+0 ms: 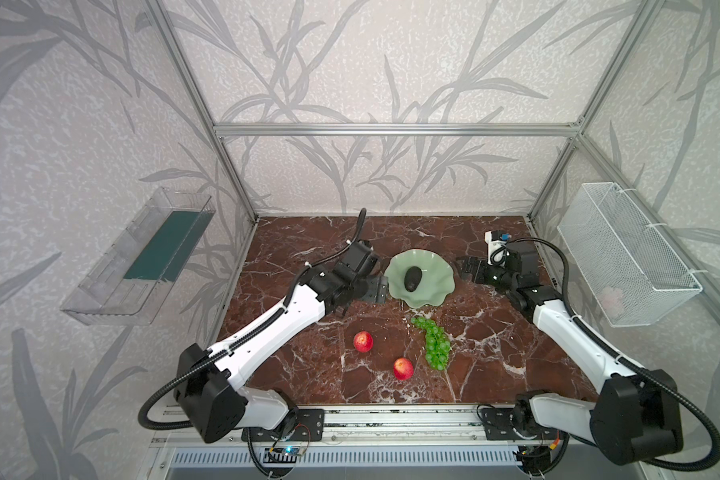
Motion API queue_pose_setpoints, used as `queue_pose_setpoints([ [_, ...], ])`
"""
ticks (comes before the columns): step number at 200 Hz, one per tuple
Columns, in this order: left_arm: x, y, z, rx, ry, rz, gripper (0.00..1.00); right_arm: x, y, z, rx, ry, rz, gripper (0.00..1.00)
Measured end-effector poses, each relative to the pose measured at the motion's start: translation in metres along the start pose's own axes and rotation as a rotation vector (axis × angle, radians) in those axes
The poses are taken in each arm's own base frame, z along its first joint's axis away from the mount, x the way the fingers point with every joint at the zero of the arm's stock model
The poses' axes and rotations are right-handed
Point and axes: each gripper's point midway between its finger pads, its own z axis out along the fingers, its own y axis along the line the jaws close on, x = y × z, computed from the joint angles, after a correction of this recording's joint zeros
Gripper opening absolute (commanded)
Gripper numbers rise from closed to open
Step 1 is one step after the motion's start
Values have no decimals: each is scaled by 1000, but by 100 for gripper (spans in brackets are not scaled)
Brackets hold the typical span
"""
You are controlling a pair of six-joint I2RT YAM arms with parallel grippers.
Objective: Place and organize the fake fruits in the fruit bowl
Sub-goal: 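Move the left gripper to the red apple farther from the bowl and grasp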
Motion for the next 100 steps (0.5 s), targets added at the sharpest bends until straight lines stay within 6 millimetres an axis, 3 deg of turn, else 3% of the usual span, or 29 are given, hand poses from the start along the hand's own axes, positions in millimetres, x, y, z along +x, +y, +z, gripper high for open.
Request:
queue_pose_setpoints([
  [20,47,14,12,-5,91,-29,95,-2,1,0,-2,-7,0,99],
  [35,70,19,16,4,129,-56,95,-3,1,0,-5,-12,2,99],
  [100,103,14,35,40,217,-108,95,-1,0,0,-2,-9,21,99],
])
